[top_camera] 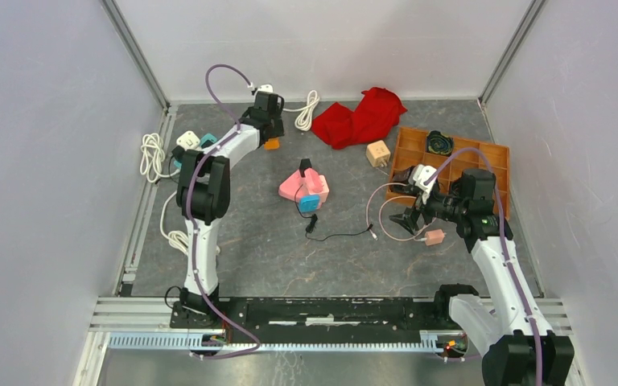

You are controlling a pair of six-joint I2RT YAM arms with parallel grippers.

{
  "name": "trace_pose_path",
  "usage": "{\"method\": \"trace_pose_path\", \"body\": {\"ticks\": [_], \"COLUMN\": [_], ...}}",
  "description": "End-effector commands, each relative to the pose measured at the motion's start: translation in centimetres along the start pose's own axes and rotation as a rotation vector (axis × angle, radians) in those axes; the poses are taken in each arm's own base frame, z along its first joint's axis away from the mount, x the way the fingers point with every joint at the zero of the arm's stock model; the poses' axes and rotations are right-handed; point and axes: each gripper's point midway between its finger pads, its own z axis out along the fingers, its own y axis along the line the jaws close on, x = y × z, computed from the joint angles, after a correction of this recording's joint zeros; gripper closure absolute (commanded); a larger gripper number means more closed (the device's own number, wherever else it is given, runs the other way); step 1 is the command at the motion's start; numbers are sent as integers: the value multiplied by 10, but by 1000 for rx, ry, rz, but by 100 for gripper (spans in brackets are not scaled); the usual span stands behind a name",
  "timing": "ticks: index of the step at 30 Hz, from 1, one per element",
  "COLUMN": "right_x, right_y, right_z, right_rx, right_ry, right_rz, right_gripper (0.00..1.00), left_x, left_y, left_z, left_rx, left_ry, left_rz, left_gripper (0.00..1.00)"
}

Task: Pull the plug off the socket
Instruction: Place the socket at the corner of the board.

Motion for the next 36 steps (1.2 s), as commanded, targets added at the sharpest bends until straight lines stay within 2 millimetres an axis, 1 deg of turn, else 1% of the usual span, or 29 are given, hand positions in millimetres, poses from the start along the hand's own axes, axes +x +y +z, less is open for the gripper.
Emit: {"method": "trace_pose_path", "body": {"ticks": [1, 2, 4, 7, 8, 9, 10, 12, 14, 16, 17, 18, 19, 20, 21, 24, 26, 27, 28, 29, 30, 31, 34, 36], "right_x": [-1, -1, -1, -1, -1, -1, 0, 0, 0, 0, 0, 1, 1, 1, 1, 0, 1, 0, 0, 0, 0, 0, 0, 1], "right_y": [-3, -3, -4, -4, -4, -4, -4, -4, -4, -4, -4, -4, -4, -4, -4, -4, -4, -3, -4, -4, -3, -3, -2, -2], "right_z": [1, 1, 1, 1, 1, 1, 1, 1, 1, 1, 1, 2, 2, 2, 1, 1, 2, 2, 1, 2, 2, 2, 2, 2], "right_rx": [12, 10, 13, 13, 12, 13, 14, 14, 13, 13, 13, 11, 11, 11, 12, 12, 11, 10, 10, 10, 9, 7, 4, 3], "right_ry": [-4, -2, -3, 0, 0, 0, 1, 2, 3, 3, 4, 4, 5, 4, 4, 3, 3, 1, 0, 0, -1, -3, -6, -6], "right_rz": [-25, -23, -27, -25, -26, -26, -26, -27, -27, -26, -25, -24, -23, -24, -24, -27, -25, -28, -28, -29, -27, -28, -29, -27], "right_gripper": [2, 2, 2, 2, 2, 2, 2, 2, 2, 2, 2, 2, 2, 2, 2, 2, 2, 2, 2, 2, 2, 2, 2, 2], "left_x": [1, 5, 13, 19, 22, 22, 23, 17, 3, -15, -28, -38, -48, -56, -63, -82, -84, -76, -78, -65, -58, -56, -25, -1], "left_y": [-15, -15, -13, -13, -13, -12, -11, -9, -8, -11, -13, -14, -16, -17, -16, -14, -14, -15, -17, -19, -22, -25, -26, -25], "left_z": [8, 11, 17, 23, 24, 25, 26, 23, 12, -5, -16, -29, -41, -53, -66, -106, -128, -137, -147, -155, -164, -179, -202, -212], "left_rx": [59, 56, 49, 46, 44, 45, 42, 38, 42, 73, 95, 117, 138, 160, 178, 226, 269, 301, 328, 366, 408, 458, 550, 599], "left_ry": [24, 34, 54, 81, 90, 93, 99, 97, 80, 45, 12, -18, -48, -79, -109, -201, -241, -238, -253, -236, -239, -264, -263, -260], "left_rz": [-44, -41, -36, -26, -23, -22, -22, -27, -44, -44, -45, -47, -47, -48, -47, -61, -75, -78, -85, -88, -94, -105, -150, -198], "left_gripper": [98, 97, 87, 82, 78, 68, 52, 39, 31, 22, 17, 15, 9, 8, 2, 0, 0, 0, 0, 0, 0, 0, 0, 0]}}
